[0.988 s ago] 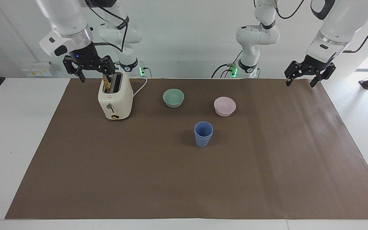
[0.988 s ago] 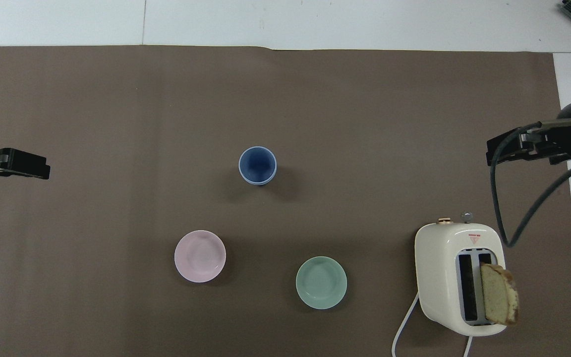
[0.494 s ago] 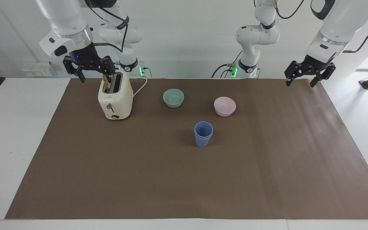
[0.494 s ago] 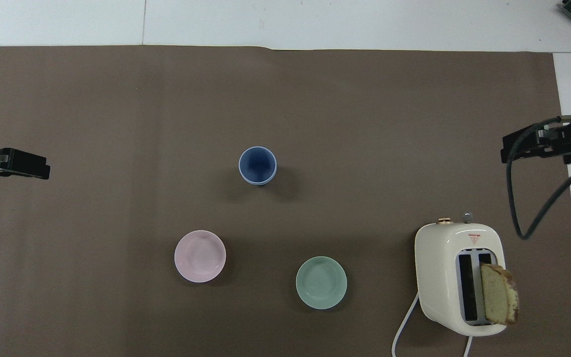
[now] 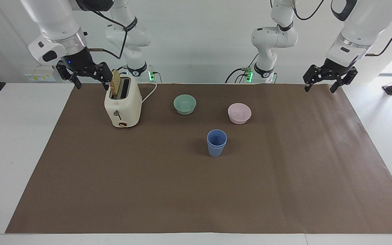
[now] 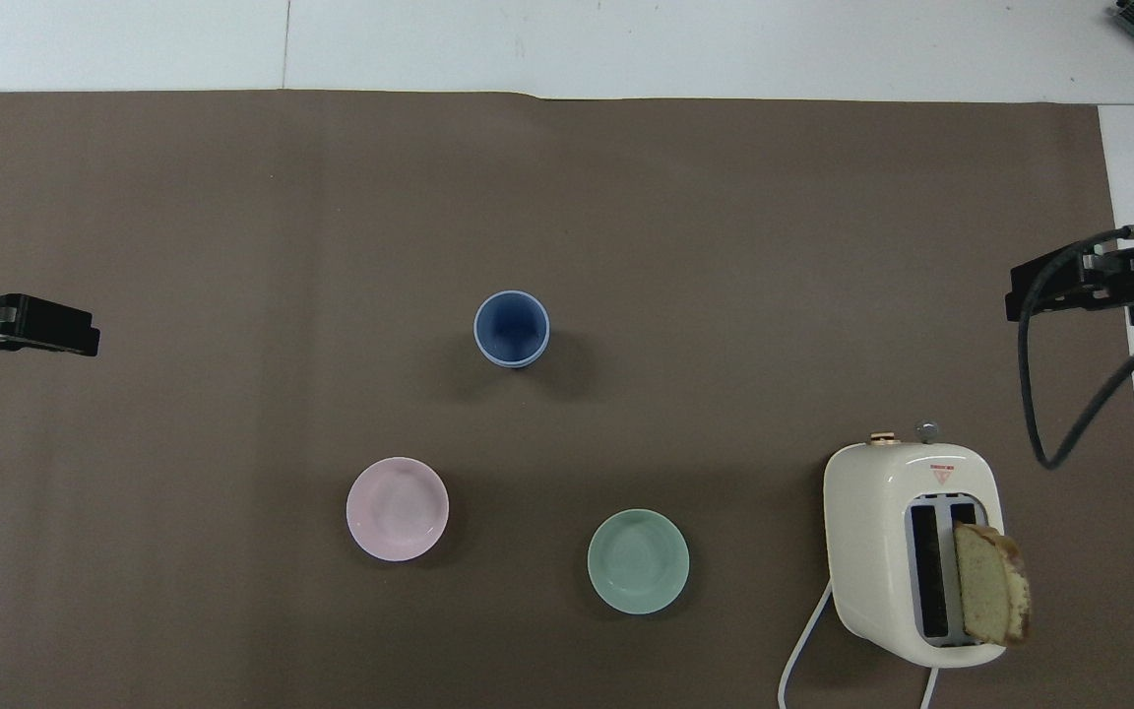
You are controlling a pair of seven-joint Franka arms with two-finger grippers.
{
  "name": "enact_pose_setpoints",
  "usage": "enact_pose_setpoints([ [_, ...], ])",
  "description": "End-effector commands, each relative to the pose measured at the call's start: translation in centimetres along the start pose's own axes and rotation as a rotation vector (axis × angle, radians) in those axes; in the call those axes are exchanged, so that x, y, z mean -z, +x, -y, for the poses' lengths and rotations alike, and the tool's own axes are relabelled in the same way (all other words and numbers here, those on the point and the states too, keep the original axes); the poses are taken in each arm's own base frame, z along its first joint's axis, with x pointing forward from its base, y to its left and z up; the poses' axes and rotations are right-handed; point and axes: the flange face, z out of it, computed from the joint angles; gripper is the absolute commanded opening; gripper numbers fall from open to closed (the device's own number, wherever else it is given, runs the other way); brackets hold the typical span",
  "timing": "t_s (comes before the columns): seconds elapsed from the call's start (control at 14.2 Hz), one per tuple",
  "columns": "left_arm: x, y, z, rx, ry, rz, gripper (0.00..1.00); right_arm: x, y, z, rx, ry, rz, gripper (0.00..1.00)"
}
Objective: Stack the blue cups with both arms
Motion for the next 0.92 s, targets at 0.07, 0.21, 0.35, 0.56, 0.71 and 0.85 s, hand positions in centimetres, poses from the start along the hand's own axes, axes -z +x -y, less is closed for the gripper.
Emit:
enact_pose_setpoints([
  [0.07, 0.7, -0.5, 0.3, -0.001, -0.01, 0.003, 1.0, -0.2, -0.5, 0.0, -0.001, 0.02, -0.011, 1.0],
  [0.21, 0.6, -0.4, 0.3, -0.001, -0.01, 0.005, 1.0, -0.1, -0.5, 0.0, 0.001, 0.02, -0.011, 1.0],
  [0.35, 0.7, -0.5, 0.3, -0.001, -0.01, 0.003, 1.0, -0.6, -0.5, 0.4, 0.005, 0.019, -0.007, 1.0],
  [0.56, 0.6, -0.4, 0.3, -0.001, -0.01, 0.003, 1.0, -1.6, -1.7, 0.9, 0.009, 0.007, -0.045, 1.0],
  [0.71, 0.6, -0.4, 0.3, -0.001, -0.01, 0.005, 1.0, -1.8, -1.8, 1.1, 0.011, 0.006, -0.051, 1.0],
  [0.85, 0.7, -0.4, 0.3, -0.001, -0.01, 0.003, 1.0, -1.9, -1.9, 1.2, 0.011, 0.005, -0.05, 1.0],
])
